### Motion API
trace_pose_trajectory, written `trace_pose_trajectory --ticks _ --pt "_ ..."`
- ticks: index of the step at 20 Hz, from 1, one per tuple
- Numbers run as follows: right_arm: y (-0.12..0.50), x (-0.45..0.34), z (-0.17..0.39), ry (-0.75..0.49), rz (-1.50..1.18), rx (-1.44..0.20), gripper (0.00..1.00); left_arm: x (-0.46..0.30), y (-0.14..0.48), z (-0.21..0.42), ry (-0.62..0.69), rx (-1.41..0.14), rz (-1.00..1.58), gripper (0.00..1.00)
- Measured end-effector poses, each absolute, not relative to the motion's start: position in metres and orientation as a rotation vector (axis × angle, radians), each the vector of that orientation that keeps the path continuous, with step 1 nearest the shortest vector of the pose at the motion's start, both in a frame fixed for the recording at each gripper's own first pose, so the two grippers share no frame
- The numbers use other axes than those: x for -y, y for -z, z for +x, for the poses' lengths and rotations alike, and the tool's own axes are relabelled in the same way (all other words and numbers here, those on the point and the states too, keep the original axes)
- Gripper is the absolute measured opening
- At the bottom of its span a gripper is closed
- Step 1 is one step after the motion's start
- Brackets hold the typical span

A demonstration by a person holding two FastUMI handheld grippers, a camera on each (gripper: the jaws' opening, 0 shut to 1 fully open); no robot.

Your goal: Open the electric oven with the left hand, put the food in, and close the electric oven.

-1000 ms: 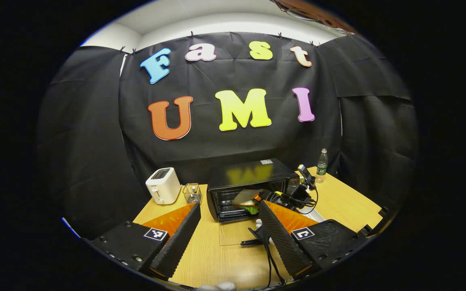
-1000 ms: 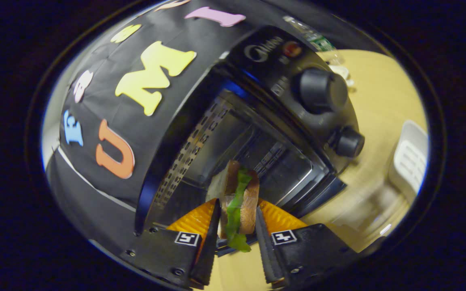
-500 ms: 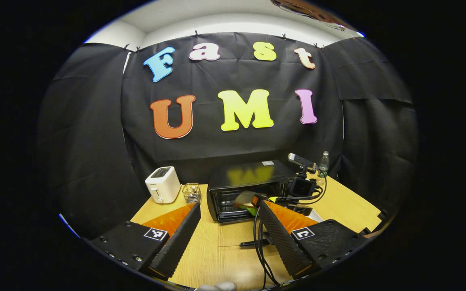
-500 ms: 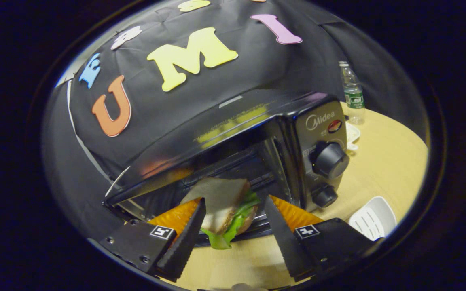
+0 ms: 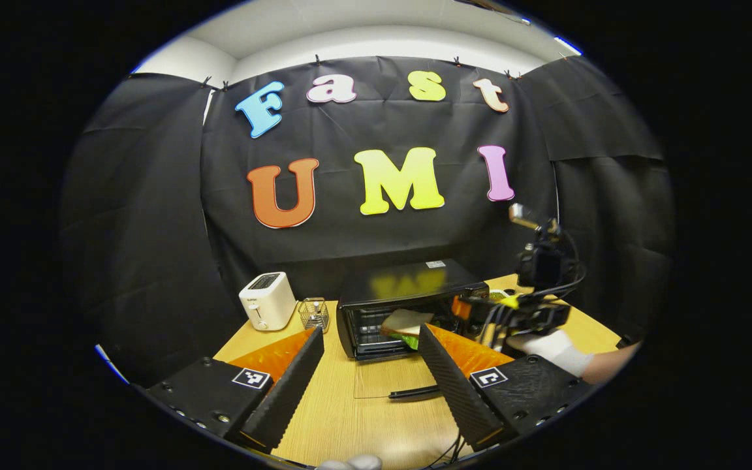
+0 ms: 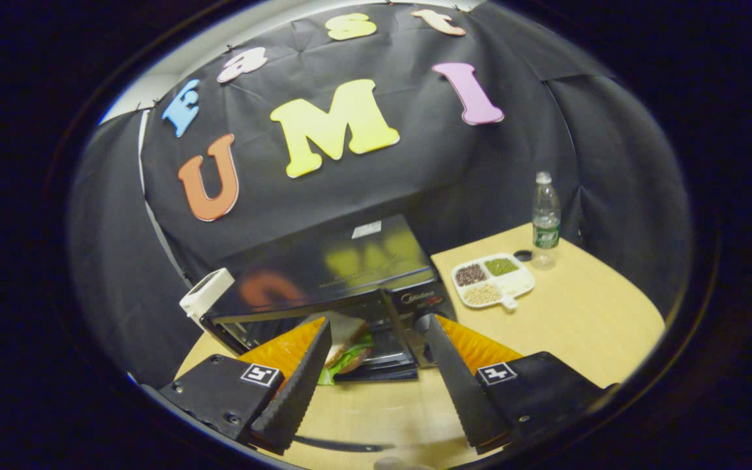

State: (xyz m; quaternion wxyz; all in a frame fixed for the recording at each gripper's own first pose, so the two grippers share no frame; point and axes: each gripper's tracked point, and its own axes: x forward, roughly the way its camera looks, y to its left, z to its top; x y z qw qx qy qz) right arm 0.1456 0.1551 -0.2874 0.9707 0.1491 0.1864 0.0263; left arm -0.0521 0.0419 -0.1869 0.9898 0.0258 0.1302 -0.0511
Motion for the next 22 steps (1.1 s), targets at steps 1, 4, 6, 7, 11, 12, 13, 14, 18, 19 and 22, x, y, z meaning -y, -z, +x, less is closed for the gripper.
trace_pose_trajectory --ticks 1,4,6,7,11,12,13,14,18,19,22 --pt "0.274 -0.141 0.137 -0.056 0.263 -0.356 0.93 -0.041 0.194 -0.053 0.099 -0.264 0.053 0.95" --pt "0.24 -0.102 0.112 -0.064 0.2 -0.298 0.95 -0.033 0.22 -0.053 0.087 -0.29 0.052 0.96" --pt "0.221 -0.073 0.093 -0.052 0.171 -0.285 0.96 -0.023 0.245 -0.051 0.082 -0.335 0.044 0.96" --pt "0.212 -0.06 0.083 -0.05 0.148 -0.269 0.96 -0.018 0.259 -0.052 0.083 -0.352 0.034 0.96" --pt "0.185 -0.015 0.048 -0.041 0.076 -0.251 0.96 0.008 0.328 -0.051 0.084 -0.453 0.024 0.96" --pt "0.182 -0.005 0.039 -0.037 0.072 -0.256 0.96 0.013 0.345 -0.05 0.086 -0.479 0.022 0.96" --pt "0.18 0.005 0.031 -0.032 0.075 -0.263 0.98 0.017 0.363 -0.049 0.086 -0.505 0.016 0.96" --pt "0.177 0.014 0.025 -0.029 0.073 -0.268 0.96 0.023 0.378 -0.048 0.091 -0.527 0.015 0.96" --pt "0.175 0.042 0.004 -0.015 0.033 -0.306 0.96 0.046 0.422 -0.04 0.105 -0.595 -0.04 0.96" --pt "0.174 0.047 0.001 -0.015 0.016 -0.31 0.96 0.049 0.43 -0.035 0.105 -0.608 -0.054 0.96" --pt "0.174 0.057 -0.006 -0.01 -0.015 -0.326 0.96 0.056 0.436 -0.017 0.099 -0.608 -0.068 0.96"
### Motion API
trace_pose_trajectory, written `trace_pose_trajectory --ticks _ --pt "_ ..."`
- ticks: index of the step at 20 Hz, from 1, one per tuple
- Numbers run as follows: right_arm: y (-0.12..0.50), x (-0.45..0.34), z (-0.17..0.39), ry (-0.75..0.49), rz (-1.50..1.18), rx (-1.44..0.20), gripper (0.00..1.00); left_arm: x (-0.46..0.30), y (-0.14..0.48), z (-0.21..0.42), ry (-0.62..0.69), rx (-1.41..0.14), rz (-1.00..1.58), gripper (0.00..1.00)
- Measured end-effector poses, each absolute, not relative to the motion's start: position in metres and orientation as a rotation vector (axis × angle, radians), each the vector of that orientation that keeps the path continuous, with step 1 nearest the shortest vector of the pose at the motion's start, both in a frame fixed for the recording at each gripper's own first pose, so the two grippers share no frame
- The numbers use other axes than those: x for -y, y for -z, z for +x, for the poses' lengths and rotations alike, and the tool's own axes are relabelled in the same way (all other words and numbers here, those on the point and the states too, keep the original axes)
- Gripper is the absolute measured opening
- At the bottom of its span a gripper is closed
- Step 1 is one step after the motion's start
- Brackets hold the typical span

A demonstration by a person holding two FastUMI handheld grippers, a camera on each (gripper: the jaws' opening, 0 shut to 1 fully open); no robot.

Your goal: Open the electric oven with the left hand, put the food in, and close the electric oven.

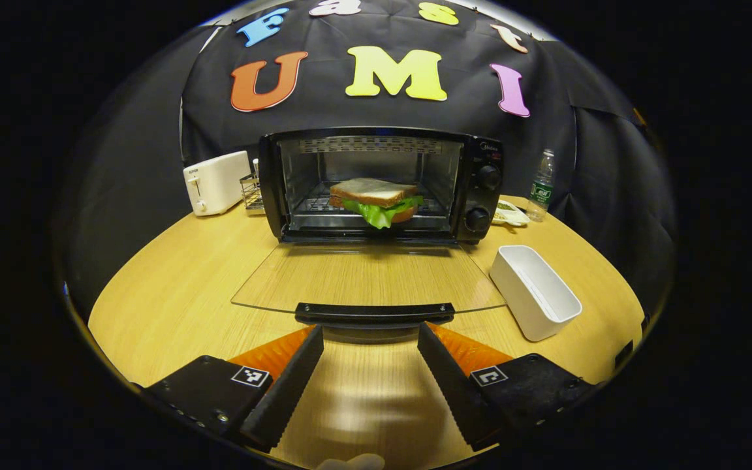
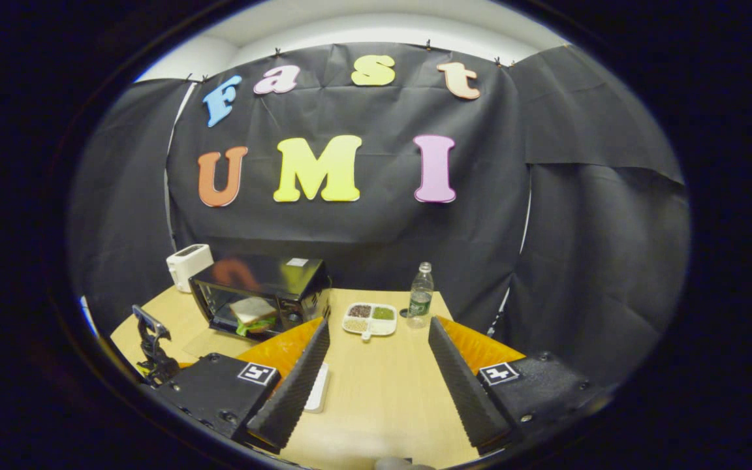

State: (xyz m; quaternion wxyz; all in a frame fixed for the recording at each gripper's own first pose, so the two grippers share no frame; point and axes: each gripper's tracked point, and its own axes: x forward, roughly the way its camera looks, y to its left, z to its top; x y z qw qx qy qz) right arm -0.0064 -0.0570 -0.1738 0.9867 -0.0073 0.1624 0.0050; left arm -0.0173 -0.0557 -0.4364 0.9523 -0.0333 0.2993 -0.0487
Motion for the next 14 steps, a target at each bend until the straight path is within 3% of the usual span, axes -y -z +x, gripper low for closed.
trace_pose_trajectory --ticks 14 --pt "0.179 0.06 0.006 -0.016 0.015 -0.36 0.96 0.057 0.442 -0.012 0.112 -0.629 -0.08 0.96"
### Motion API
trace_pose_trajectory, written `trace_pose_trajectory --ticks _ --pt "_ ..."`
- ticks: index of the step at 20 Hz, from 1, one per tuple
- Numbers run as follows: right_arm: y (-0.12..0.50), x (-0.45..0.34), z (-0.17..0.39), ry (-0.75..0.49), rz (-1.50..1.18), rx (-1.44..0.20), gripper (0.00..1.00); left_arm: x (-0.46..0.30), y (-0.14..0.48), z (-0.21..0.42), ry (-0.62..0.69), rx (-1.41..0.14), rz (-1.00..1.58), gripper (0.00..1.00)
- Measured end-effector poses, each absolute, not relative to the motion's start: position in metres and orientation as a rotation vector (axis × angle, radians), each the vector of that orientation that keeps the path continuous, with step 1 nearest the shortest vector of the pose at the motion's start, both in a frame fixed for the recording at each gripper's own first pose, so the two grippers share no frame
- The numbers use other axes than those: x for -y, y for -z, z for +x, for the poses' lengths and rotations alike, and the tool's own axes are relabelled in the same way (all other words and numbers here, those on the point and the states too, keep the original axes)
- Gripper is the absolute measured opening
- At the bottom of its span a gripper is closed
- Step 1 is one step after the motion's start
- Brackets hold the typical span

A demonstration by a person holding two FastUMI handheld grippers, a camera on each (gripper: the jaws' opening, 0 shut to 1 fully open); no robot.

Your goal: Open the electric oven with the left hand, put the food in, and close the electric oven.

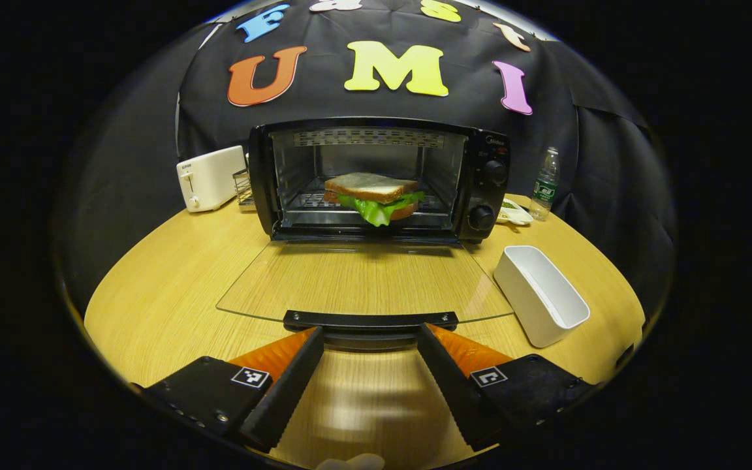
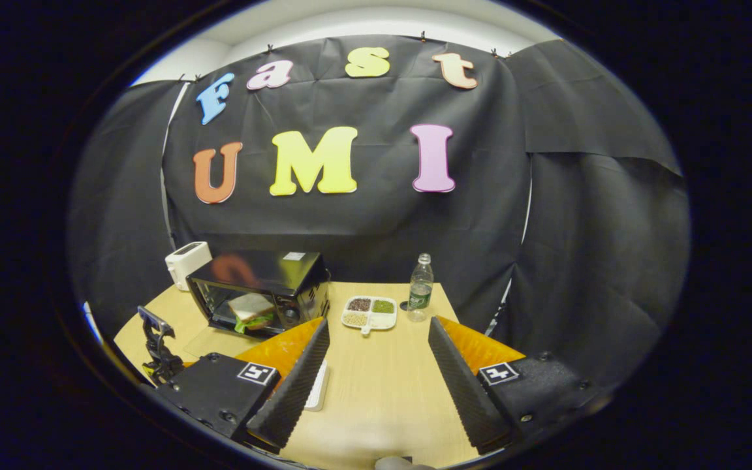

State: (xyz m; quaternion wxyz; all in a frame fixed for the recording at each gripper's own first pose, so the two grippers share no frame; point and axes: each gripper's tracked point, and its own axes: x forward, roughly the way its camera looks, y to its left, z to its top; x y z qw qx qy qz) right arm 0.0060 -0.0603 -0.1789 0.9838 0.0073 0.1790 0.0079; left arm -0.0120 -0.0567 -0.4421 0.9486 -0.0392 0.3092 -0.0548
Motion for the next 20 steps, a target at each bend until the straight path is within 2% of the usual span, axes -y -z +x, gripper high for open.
trace_pose_trajectory --ticks 3,8,15,20 --pt "0.175 0.055 0.009 -0.025 0.008 -0.351 0.97 0.054 0.442 -0.011 0.107 -0.637 -0.079 0.95" --pt "0.177 0.049 0.011 -0.037 0.03 -0.359 0.96 0.059 0.407 0.013 0.135 -0.526 -0.015 0.96" --pt "0.181 0.053 0.007 -0.033 0.03 -0.375 0.96 0.061 0.441 -0.02 0.127 -0.609 -0.042 0.96" --pt "0.186 0.052 0.003 -0.037 0.035 -0.393 0.97 0.059 0.452 -0.013 0.114 -0.623 -0.035 0.96"
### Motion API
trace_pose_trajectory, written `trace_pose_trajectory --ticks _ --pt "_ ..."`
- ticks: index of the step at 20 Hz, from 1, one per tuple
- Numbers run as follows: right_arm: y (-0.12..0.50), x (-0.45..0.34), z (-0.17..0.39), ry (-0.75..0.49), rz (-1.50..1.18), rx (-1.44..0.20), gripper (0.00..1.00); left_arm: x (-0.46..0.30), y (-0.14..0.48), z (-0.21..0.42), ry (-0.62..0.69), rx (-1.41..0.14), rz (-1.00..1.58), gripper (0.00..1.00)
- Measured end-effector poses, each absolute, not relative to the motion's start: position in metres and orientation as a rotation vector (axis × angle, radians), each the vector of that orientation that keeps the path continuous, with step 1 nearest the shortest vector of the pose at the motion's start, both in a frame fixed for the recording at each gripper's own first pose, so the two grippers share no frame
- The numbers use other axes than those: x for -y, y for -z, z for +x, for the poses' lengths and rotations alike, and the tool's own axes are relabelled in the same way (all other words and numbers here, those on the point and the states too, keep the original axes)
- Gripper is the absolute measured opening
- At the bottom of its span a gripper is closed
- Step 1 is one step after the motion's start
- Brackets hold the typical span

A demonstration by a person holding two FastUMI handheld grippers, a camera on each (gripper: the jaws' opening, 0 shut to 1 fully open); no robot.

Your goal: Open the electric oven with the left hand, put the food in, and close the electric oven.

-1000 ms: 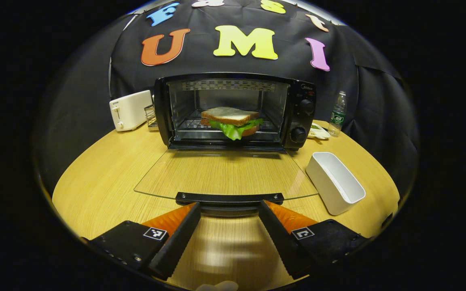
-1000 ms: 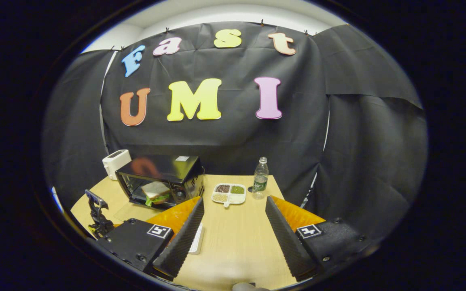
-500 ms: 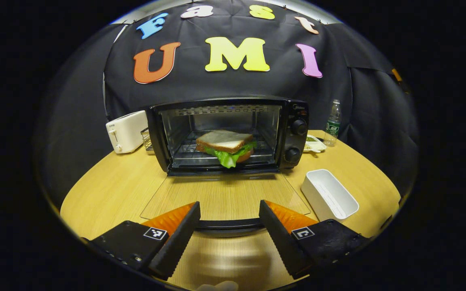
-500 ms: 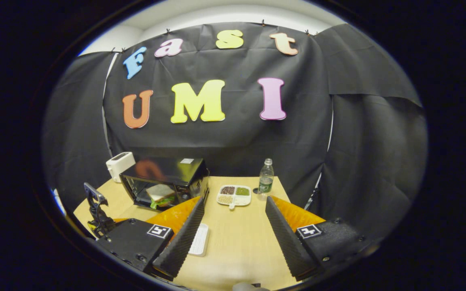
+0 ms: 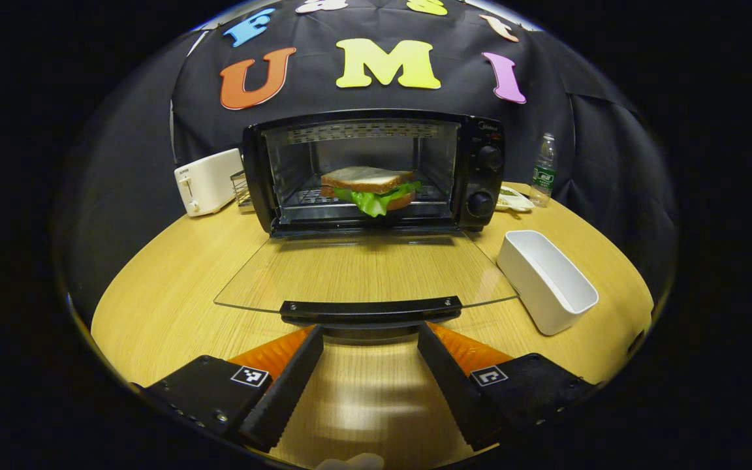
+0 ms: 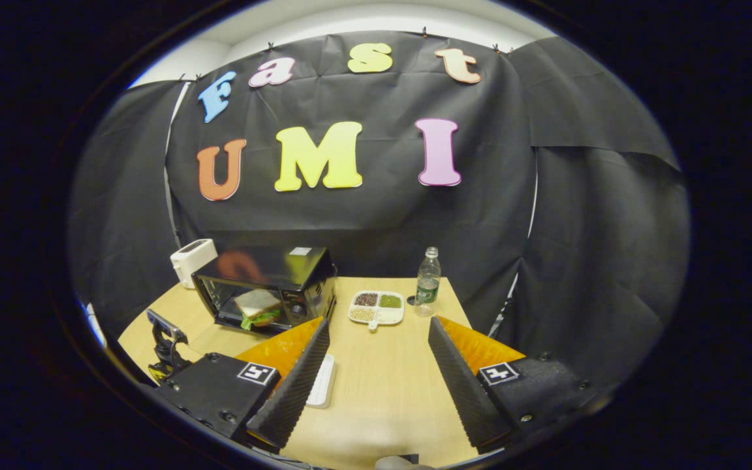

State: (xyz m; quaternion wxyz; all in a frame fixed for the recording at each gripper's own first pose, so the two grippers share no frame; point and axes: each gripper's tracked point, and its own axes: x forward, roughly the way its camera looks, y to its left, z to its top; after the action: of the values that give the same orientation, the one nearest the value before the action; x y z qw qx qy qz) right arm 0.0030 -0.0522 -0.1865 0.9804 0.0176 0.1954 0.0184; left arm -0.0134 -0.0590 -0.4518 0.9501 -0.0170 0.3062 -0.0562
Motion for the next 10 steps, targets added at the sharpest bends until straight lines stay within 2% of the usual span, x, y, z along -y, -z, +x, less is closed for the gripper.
trace_pose_trajectory --ticks 10 --pt "0.179 0.053 0.003 -0.044 0.034 -0.381 0.96 0.058 0.429 -0.008 0.119 -0.606 -0.025 0.95"
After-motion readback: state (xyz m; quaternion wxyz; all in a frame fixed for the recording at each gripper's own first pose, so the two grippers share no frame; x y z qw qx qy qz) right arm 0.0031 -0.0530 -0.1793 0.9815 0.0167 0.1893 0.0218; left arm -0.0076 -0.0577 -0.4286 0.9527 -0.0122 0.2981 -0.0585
